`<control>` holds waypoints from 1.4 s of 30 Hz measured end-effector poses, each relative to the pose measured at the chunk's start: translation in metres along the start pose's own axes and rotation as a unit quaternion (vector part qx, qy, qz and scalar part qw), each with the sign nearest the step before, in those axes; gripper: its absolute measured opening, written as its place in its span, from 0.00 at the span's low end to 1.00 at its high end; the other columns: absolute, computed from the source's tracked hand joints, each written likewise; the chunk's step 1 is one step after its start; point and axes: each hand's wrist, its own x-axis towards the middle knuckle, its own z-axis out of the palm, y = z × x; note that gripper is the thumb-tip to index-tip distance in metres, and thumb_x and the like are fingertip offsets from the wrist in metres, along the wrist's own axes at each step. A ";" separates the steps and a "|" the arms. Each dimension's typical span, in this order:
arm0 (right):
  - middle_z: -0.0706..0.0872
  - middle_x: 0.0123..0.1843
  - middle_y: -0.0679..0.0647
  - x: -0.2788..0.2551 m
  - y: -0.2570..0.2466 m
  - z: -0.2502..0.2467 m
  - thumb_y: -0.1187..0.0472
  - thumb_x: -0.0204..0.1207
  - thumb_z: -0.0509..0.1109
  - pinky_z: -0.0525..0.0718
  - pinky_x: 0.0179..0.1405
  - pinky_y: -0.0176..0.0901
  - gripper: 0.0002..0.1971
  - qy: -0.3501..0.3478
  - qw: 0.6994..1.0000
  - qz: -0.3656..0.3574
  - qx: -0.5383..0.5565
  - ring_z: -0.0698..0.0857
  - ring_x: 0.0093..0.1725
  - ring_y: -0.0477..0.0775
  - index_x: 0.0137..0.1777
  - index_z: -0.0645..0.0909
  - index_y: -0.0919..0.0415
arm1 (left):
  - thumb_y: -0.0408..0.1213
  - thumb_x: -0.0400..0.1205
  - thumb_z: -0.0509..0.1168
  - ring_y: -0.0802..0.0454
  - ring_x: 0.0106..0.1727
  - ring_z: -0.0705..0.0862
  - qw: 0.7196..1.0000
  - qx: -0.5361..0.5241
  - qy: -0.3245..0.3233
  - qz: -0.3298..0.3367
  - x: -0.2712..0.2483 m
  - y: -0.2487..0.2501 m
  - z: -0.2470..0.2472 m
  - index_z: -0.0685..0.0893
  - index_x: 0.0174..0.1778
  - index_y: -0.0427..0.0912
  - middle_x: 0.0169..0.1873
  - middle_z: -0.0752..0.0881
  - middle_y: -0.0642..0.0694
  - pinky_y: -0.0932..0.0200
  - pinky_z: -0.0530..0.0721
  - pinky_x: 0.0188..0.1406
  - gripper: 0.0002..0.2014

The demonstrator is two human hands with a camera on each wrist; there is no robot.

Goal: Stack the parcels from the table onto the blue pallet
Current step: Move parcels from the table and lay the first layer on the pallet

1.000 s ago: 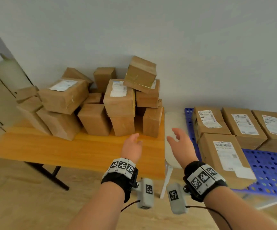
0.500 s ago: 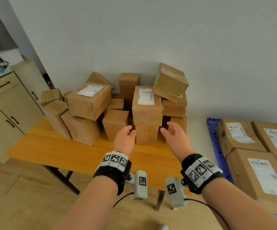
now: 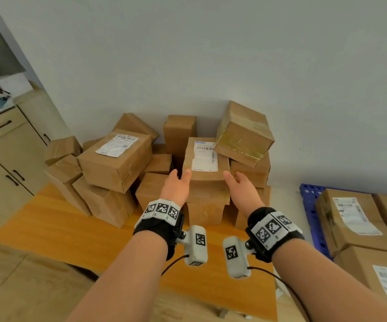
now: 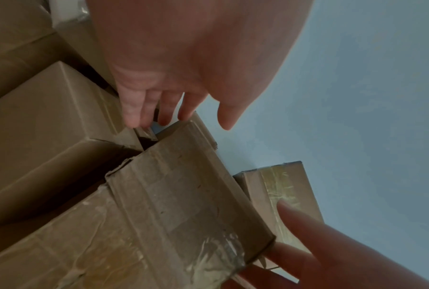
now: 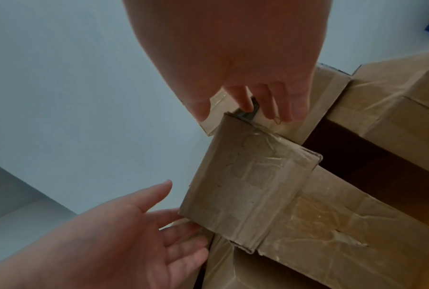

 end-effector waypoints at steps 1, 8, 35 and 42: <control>0.72 0.80 0.56 0.005 0.000 0.002 0.38 0.85 0.54 0.70 0.73 0.50 0.35 -0.007 1.000 0.006 0.000 0.72 0.78 0.59 0.85 0.60 0.59 | 0.55 0.88 0.51 0.44 0.81 0.65 1.000 0.000 -0.006 -0.006 0.004 0.000 0.002 0.57 0.85 0.43 0.82 0.65 0.44 0.48 0.64 0.77 0.32; 0.78 0.75 0.55 0.017 0.002 0.013 0.41 0.85 0.58 0.75 0.59 0.45 0.32 -0.011 0.999 0.029 0.026 0.78 0.71 0.58 0.83 0.63 0.59 | 0.50 0.88 0.53 0.50 0.57 0.81 0.999 -0.021 -0.019 0.017 0.015 -0.008 0.007 0.77 0.71 0.44 0.62 0.84 0.46 0.57 0.75 0.53 0.20; 0.82 0.68 0.51 -0.054 -0.028 0.048 0.46 0.82 0.66 0.80 0.66 0.48 0.28 -0.078 0.993 -0.023 0.081 0.81 0.65 0.51 0.79 0.69 0.56 | 0.42 0.83 0.62 0.53 0.52 0.82 0.982 -0.173 0.071 -0.001 -0.062 -0.048 -0.062 0.81 0.60 0.48 0.53 0.84 0.50 0.55 0.82 0.49 0.10; 0.80 0.69 0.50 -0.082 -0.038 0.058 0.49 0.81 0.68 0.80 0.63 0.46 0.29 -0.074 0.992 -0.045 0.088 0.80 0.65 0.51 0.80 0.68 0.54 | 0.38 0.80 0.64 0.52 0.57 0.83 0.970 -0.235 0.059 -0.006 -0.085 -0.060 -0.085 0.82 0.56 0.55 0.54 0.87 0.53 0.45 0.83 0.62 0.11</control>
